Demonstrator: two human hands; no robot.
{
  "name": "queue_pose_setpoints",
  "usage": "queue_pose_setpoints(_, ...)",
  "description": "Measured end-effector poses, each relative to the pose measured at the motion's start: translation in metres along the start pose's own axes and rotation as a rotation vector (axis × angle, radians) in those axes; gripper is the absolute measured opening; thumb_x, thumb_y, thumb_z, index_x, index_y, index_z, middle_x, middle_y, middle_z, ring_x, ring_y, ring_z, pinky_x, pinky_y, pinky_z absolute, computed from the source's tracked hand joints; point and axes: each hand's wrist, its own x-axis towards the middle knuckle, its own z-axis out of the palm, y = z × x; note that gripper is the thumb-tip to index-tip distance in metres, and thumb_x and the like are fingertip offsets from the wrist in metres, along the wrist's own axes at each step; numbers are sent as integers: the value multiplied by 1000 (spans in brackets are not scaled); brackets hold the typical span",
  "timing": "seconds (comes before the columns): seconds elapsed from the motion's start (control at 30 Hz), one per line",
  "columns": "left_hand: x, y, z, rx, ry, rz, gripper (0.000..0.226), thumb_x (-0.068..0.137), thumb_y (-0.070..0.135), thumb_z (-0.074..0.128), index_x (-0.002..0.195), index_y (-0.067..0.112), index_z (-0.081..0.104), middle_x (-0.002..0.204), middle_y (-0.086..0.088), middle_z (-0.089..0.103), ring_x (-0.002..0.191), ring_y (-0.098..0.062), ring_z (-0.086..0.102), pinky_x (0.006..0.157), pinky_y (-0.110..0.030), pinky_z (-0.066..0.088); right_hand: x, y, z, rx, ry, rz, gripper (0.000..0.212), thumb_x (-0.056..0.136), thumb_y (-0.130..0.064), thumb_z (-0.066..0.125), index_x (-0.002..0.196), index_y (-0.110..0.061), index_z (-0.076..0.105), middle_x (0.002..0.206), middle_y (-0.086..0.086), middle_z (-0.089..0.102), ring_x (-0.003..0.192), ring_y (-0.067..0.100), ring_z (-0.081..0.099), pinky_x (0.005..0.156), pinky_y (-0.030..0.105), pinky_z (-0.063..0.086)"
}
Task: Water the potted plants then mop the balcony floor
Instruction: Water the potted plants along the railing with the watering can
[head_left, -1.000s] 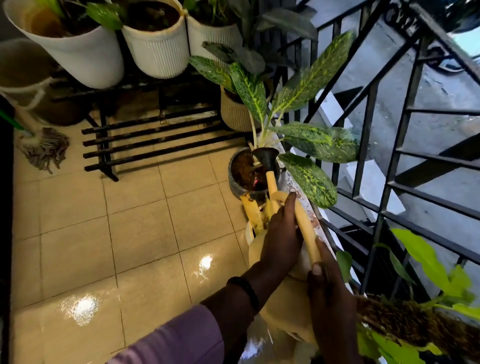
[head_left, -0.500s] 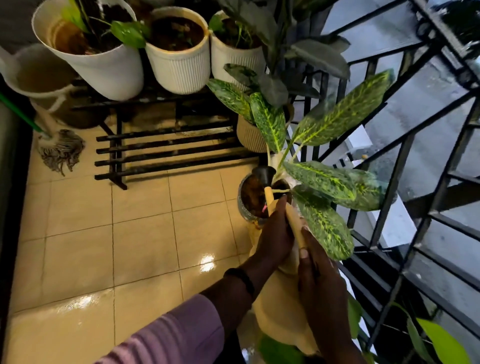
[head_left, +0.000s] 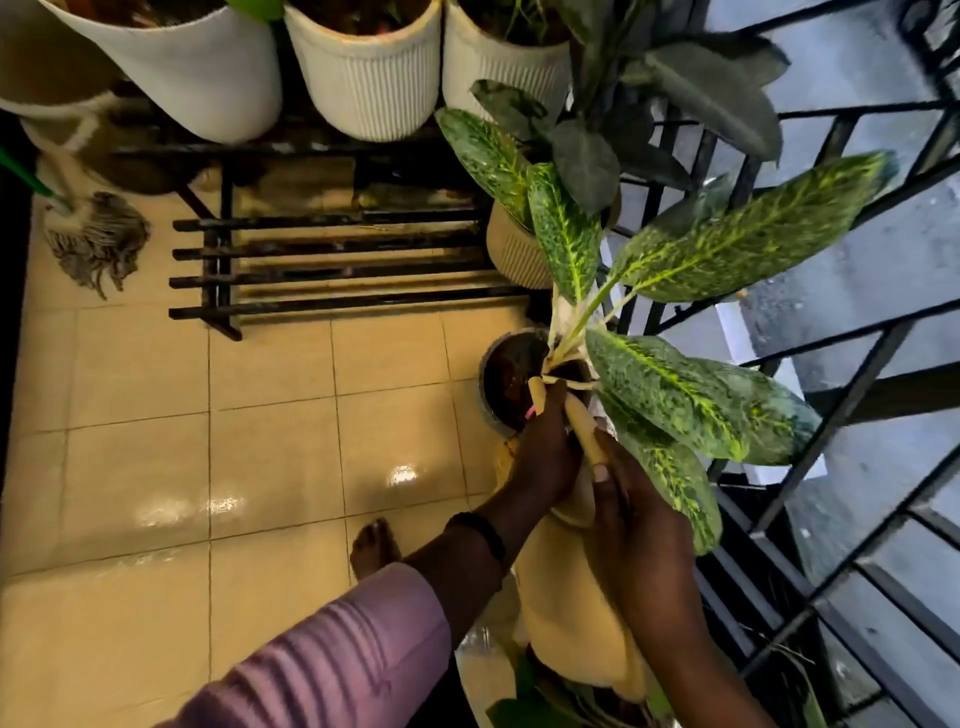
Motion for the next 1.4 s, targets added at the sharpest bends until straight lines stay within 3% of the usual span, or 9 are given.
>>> queue_pose_setpoints(0.23, 15, 16, -7, 87, -23, 16, 67, 103, 16, 51, 160, 13, 16, 149, -20, 49, 134, -35, 51, 103, -39, 43, 20, -22, -15, -53, 2, -4, 42, 95, -45, 38, 136, -40, 47, 83, 4, 74, 46, -1, 54, 42, 12, 41)
queue_pose_setpoints(0.33, 14, 22, -10, 40, -19, 13, 64, 103, 13, 51, 158, 10, 19, 146, -22, 51, 131, -37, 53, 101, -40, 43, 24, -29, -20, -62, -9, -21, 40, 97, -41, 41, 136, -37, 48, 93, 3, 74, 55, 12, 63, 50, 27, 49)
queue_pose_setpoints(0.63, 14, 22, -14, 9, -22, 34, 63, 101, 13, 54, 156, 7, 22, 142, -23, 56, 130, -39, 54, 95, -38, 43, 27, -37, -20, -38, -16, -27, 40, 97, -37, 42, 136, -33, 50, 80, -9, 55, 54, -12, 37, 46, 3, 30)
queue_pose_setpoints(0.7, 15, 21, -14, 5, -24, 32, 63, 102, 13, 53, 156, 8, 22, 140, -23, 56, 129, -39, 55, 95, -38, 44, 26, -39, -20, -59, -19, -25, 40, 97, -36, 42, 136, -34, 49, 79, 1, 62, 54, -13, 34, 49, 2, 28)
queue_pose_setpoints(0.77, 16, 21, -14, 13, -18, 36, 62, 102, 13, 52, 156, 8, 23, 140, -24, 56, 128, -40, 55, 95, -40, 45, 26, -40, -19, -80, -16, -14, 39, 97, -36, 43, 136, -34, 50, 89, 14, 72, 52, -12, 40, 50, 5, 32)
queue_pose_setpoints(0.9, 14, 21, -15, 12, -14, 45, 60, 102, 12, 52, 155, 6, 24, 137, -26, 58, 126, -40, 56, 95, -41, 45, 26, -42, -18, -79, -15, -20, 39, 98, -34, 44, 136, -34, 50, 113, 2, 71, 71, 6, 66, 63, 21, 52)
queue_pose_setpoints(1.17, 14, 21, -17, 10, -10, 39, 60, 102, 13, 51, 155, 7, 22, 136, -26, 58, 124, -40, 57, 95, -43, 46, 27, -46, -16, -62, -4, -21, 37, 98, -33, 46, 134, -33, 52, 120, -1, 68, 84, 4, 64, 73, 20, 51)
queue_pose_setpoints(1.3, 12, 19, -18, -24, 9, 56, 59, 101, 11, 53, 153, 3, 26, 134, -26, 59, 123, -40, 58, 96, -46, 48, 25, -46, -15, -67, -13, -15, 37, 98, -32, 45, 134, -32, 52, 95, 5, 74, 60, 8, 64, 59, 28, 51)
queue_pose_setpoints(1.4, 12, 16, -16, -20, 2, 27, 58, 102, 14, 51, 154, 7, 25, 137, -24, 57, 124, -39, 58, 98, -45, 48, 24, -43, -15, -64, -6, -30, 37, 98, -30, 46, 134, -29, 53, 88, 6, 74, 55, 6, 60, 55, 20, 46)
